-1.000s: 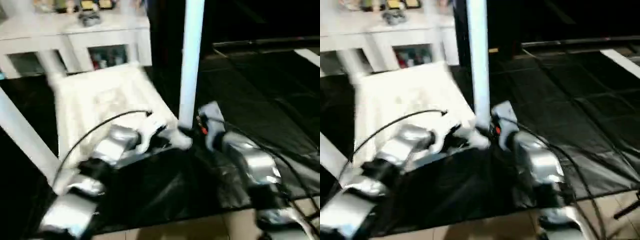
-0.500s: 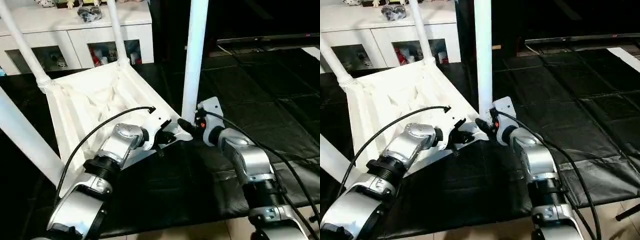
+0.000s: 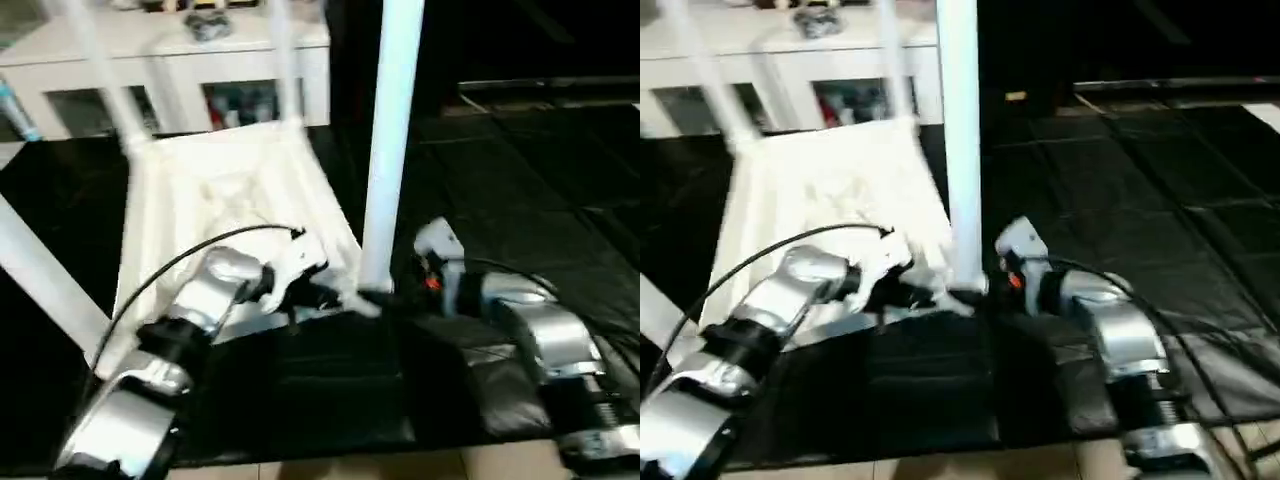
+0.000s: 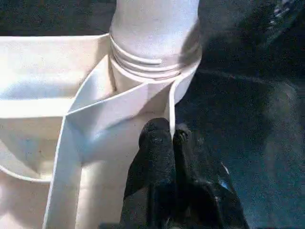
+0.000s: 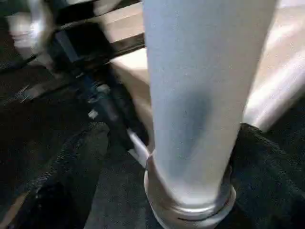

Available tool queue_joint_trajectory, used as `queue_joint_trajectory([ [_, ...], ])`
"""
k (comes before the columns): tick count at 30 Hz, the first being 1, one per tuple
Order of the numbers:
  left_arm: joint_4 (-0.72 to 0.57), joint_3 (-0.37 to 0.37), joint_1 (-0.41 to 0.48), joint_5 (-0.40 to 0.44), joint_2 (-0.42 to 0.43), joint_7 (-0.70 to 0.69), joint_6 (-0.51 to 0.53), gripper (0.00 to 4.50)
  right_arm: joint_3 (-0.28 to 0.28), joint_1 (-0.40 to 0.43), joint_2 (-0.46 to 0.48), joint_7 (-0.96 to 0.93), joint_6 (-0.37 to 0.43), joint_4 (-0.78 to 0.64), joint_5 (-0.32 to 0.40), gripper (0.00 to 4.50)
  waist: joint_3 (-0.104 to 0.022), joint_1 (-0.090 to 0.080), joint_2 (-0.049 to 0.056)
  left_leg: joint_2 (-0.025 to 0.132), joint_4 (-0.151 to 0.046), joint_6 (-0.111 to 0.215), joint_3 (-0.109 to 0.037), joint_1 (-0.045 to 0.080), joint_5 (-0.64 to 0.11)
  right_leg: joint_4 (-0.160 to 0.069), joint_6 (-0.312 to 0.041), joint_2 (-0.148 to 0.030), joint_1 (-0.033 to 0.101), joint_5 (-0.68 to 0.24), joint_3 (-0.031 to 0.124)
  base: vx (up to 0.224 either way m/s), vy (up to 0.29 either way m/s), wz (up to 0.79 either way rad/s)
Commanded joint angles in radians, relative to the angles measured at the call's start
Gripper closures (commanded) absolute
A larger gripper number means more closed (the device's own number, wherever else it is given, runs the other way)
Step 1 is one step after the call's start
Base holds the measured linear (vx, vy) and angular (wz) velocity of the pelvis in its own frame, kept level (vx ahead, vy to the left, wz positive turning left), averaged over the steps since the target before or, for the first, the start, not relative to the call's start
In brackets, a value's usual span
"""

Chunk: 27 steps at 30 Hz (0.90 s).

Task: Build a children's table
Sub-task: Rotate leg to tighten

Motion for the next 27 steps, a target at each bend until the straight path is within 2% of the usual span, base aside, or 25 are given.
queue_joint_trajectory([
  [1,-0.044,-0.041,0.003,-0.025,0.002,-0.110,-0.073,4.50,0.022,0.001,-0.037,0.133,-0.020,-0.007,0.045,0.33,-0.067,-0.002,-0.014,0.020,-0.059,0.105,0.006,-0.001,-0.122,-0.054,-0.244,-0.047,0.065,-0.157,0.044,0.000,0.000,0.00],
  [3,-0.044,-0.049,0.006,-0.028,0.009,-0.136,-0.093,4.50,0.023,-0.001,-0.054,0.176,-0.024,-0.005,0.058,0.33,-0.068,0.010,-0.013,0.022,-0.057,0.114,0.007,0.000,-0.118,-0.049,-0.254,-0.048,0.062,-0.134,0.045,0.000,0.000,0.00],
  [4,-0.043,-0.057,0.008,-0.031,0.016,-0.167,-0.121,4.50,0.026,-0.004,-0.070,0.213,-0.039,0.003,0.066,0.33,-0.069,0.013,-0.016,0.022,-0.057,0.115,0.007,-0.001,-0.114,-0.049,-0.254,-0.049,0.063,-0.132,0.045,0.000,0.000,0.00],
  [6,-0.053,-0.060,0.013,-0.043,0.020,-0.198,-0.126,4.50,0.033,-0.008,-0.080,0.245,-0.064,0.012,0.069,0.33,-0.068,0.015,-0.016,0.023,-0.058,0.114,0.006,-0.002,-0.113,-0.048,-0.255,-0.050,0.063,-0.134,0.045,0.000,0.000,0.00],
  [9,-0.067,-0.063,0.018,-0.054,0.025,-0.229,-0.130,4.50,0.047,-0.015,-0.090,0.298,-0.077,0.022,0.078,0.33,-0.067,0.019,-0.024,0.023,-0.058,0.107,0.008,-0.001,-0.115,-0.050,-0.248,-0.050,0.062,-0.163,0.045,0.000,0.000,0.00],
  [10,-0.070,-0.065,0.019,-0.055,0.026,-0.236,-0.136,4.50,0.052,-0.018,-0.094,0.315,-0.079,0.027,0.082,0.33,-0.067,0.020,-0.022,0.022,-0.059,0.108,0.007,-0.002,-0.117,-0.050,-0.246,-0.051,0.063,-0.176,0.044,0.000,0.000,0.00],
  [13,-0.074,-0.071,0.025,-0.058,0.030,-0.254,-0.149,4.50,0.068,-0.033,-0.103,0.361,-0.072,0.044,0.094,0.69,-0.067,0.021,-0.024,0.022,-0.058,0.108,0.007,-0.003,-0.113,-0.052,-0.238,-0.051,0.062,-0.193,0.044,0.000,0.000,0.00],
  [14,-0.075,-0.071,0.025,-0.058,0.030,-0.255,-0.149,4.50,0.069,-0.034,-0.103,0.363,-0.072,0.045,0.094,0.69,-0.067,0.021,-0.029,0.022,-0.058,0.108,0.008,-0.003,-0.110,-0.053,-0.237,-0.051,0.062,-0.194,0.044,0.000,0.000,0.00],
  [23,-0.088,-0.088,0.033,-0.043,0.046,-0.267,-0.176,4.50,0.112,-0.057,-0.108,0.424,-0.090,0.089,0.075,1.56,-0.067,0.028,-0.030,0.024,-0.057,0.106,0.007,-0.002,-0.097,-0.050,-0.231,-0.051,0.059,-0.203,0.045,0.000,0.000,0.00],
  [24,-0.090,-0.088,0.035,-0.042,0.048,-0.268,-0.176,4.50,0.113,-0.057,-0.108,0.428,-0.091,0.093,0.074,1.64,-0.067,0.027,-0.035,0.023,-0.057,0.106,0.008,-0.002,-0.092,-0.049,-0.233,-0.050,0.060,-0.191,0.045,0.000,0.000,0.00],
  [26,-0.092,-0.088,0.037,-0.042,0.050,-0.268,-0.177,4.50,0.113,-0.059,-0.108,0.432,-0.092,0.097,0.074,1.73,-0.068,0.027,-0.032,0.024,-0.057,0.107,0.007,-0.002,-0.087,-0.046,-0.237,-0.050,0.060,-0.182,0.045,0.000,0.000,0.00],
  [27,-0.093,-0.088,0.039,-0.041,0.051,-0.268,-0.177,4.50,0.114,-0.059,-0.108,0.436,-0.092,0.099,0.074,1.93,-0.067,0.027,-0.033,0.024,-0.057,0.108,0.007,-0.003,-0.088,-0.046,-0.239,-0.050,0.061,-0.178,0.045,0.000,0.000,0.00],
])
